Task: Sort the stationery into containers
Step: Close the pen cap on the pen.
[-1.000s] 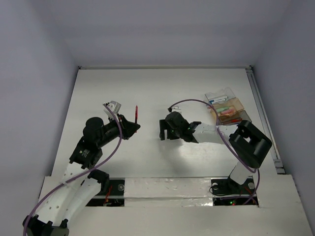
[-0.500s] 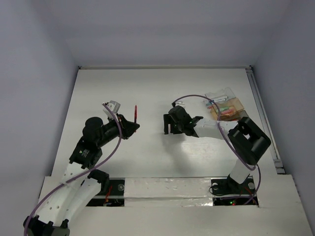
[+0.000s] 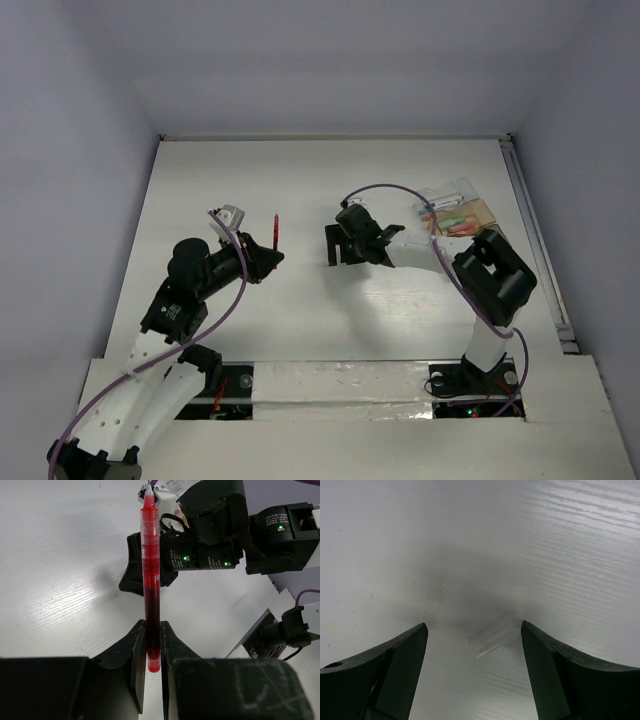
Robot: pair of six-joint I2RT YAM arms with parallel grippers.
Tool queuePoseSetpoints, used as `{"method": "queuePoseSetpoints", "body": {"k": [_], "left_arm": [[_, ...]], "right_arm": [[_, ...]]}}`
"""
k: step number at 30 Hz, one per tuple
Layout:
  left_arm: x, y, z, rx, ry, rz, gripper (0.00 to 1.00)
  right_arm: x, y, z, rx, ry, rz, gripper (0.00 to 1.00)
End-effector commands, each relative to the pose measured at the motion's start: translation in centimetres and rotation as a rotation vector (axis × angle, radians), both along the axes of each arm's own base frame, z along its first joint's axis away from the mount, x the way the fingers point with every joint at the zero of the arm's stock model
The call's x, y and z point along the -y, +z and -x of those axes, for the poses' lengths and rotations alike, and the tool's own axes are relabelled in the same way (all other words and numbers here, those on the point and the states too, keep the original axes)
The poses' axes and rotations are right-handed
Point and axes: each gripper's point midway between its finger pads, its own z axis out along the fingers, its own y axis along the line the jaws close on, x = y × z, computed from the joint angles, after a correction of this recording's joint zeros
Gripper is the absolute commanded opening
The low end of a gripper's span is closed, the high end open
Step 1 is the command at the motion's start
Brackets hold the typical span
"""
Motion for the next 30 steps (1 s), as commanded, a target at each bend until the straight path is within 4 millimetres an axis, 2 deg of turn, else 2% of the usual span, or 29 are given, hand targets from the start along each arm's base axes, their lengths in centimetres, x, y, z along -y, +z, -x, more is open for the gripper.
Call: {"method": "queuePoseSetpoints", "body": {"k": [1, 4, 7, 9, 11, 15, 19, 27, 30], "left_arm": [[0.0, 1.7, 0.0, 0.063, -0.011, 0.017, 0.00], [0.1, 1.7, 0.0, 0.063, -0.014, 0.017, 0.00], [0.1, 1.7, 0.1, 0.063, -0.017, 0.018, 0.00], [0.1, 1.7, 0.1, 0.064, -0.018, 0.019, 0.00], [0.1, 1.7, 0.1, 0.063, -0.018, 0.018, 0.00], [0.2, 1.8, 0.1, 0.065, -0.020, 0.019, 0.00], [0.1, 1.7, 0.1, 0.066, -0.018, 0.019, 0.00], [0.1, 1.9, 0.3, 0.071, -0.021, 0.022, 0.00], [0.1, 2.0, 0.3, 0.075, -0.023, 0.022, 0.00]], "right_arm": [[0.0, 1.7, -0.8, 0.040, -0.007, 0.009, 0.83], [0.4, 3.1, -0.7, 0.068, -0.015, -0.005, 0.87], [0.6, 3.9, 0.2, 0.063, -0.016, -0.039, 0.88], [0.8, 3.3, 1.2, 0.039, -0.006, -0.058, 0.88], [0.1, 3.0, 2.1, 0.005, 0.032, -0.103, 0.88], [-0.3, 1.3, 2.7, -0.048, 0.039, -0.099, 0.76], [-0.3, 0.2, 2.0, -0.061, 0.017, -0.061, 0.71], [0.1, -1.4, 0.6, -0.072, -0.004, 0.043, 0.68], [0.4, -2.0, 0.5, -0.091, 0.000, 0.084, 0.61]]}}
